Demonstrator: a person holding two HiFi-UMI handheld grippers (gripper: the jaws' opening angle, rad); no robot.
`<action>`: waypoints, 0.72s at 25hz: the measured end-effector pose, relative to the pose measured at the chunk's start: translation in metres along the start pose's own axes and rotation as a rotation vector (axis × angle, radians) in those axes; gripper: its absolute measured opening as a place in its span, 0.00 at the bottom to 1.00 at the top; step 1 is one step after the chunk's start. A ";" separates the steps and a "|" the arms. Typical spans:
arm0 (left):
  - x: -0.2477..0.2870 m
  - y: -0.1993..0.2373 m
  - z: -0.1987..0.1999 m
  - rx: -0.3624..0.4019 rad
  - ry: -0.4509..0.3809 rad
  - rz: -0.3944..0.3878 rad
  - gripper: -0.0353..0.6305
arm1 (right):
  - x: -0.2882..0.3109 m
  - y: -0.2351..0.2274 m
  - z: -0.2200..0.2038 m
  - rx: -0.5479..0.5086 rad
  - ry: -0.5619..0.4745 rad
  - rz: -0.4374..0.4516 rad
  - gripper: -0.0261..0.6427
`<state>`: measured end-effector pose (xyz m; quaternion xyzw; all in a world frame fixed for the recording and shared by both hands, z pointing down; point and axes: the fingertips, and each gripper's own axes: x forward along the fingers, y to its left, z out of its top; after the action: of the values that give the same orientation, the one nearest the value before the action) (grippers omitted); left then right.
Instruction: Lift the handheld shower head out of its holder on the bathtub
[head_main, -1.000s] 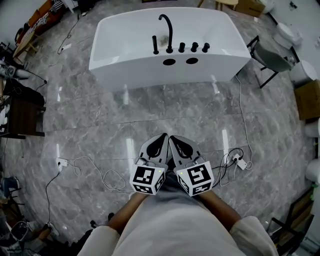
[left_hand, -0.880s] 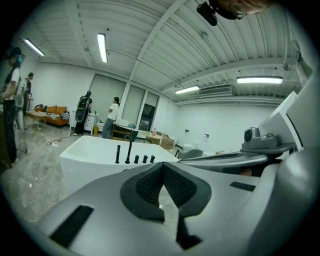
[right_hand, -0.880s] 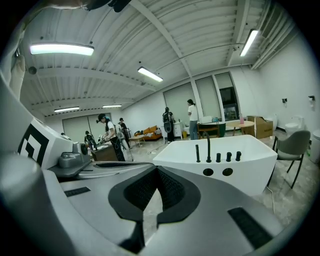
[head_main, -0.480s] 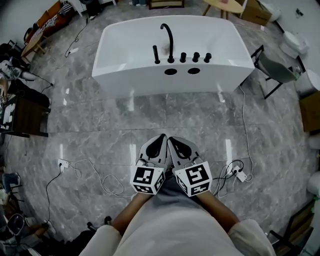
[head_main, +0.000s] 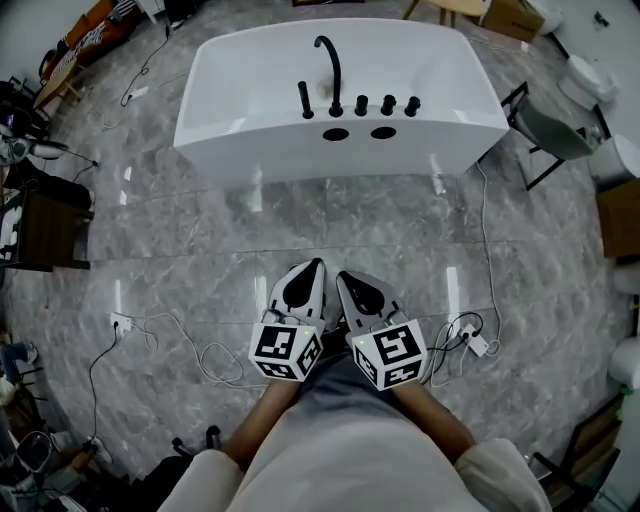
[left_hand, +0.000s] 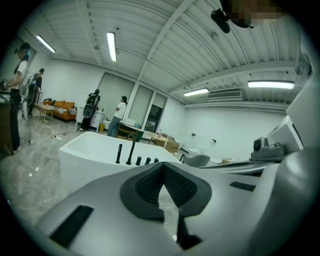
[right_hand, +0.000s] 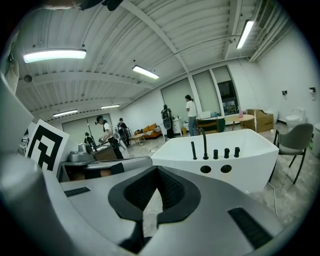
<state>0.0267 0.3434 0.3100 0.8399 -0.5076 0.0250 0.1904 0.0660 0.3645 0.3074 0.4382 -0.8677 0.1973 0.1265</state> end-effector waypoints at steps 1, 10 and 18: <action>0.004 0.003 -0.002 -0.010 0.005 -0.006 0.06 | 0.004 -0.003 0.000 0.000 0.005 -0.003 0.07; 0.035 0.041 0.004 -0.014 0.041 0.007 0.06 | 0.047 -0.020 0.009 0.009 0.037 -0.014 0.07; 0.070 0.089 0.020 -0.035 0.071 0.000 0.06 | 0.103 -0.031 0.029 0.019 0.051 -0.030 0.07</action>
<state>-0.0191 0.2407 0.3344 0.8351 -0.5008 0.0458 0.2230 0.0293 0.2616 0.3292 0.4472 -0.8557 0.2146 0.1474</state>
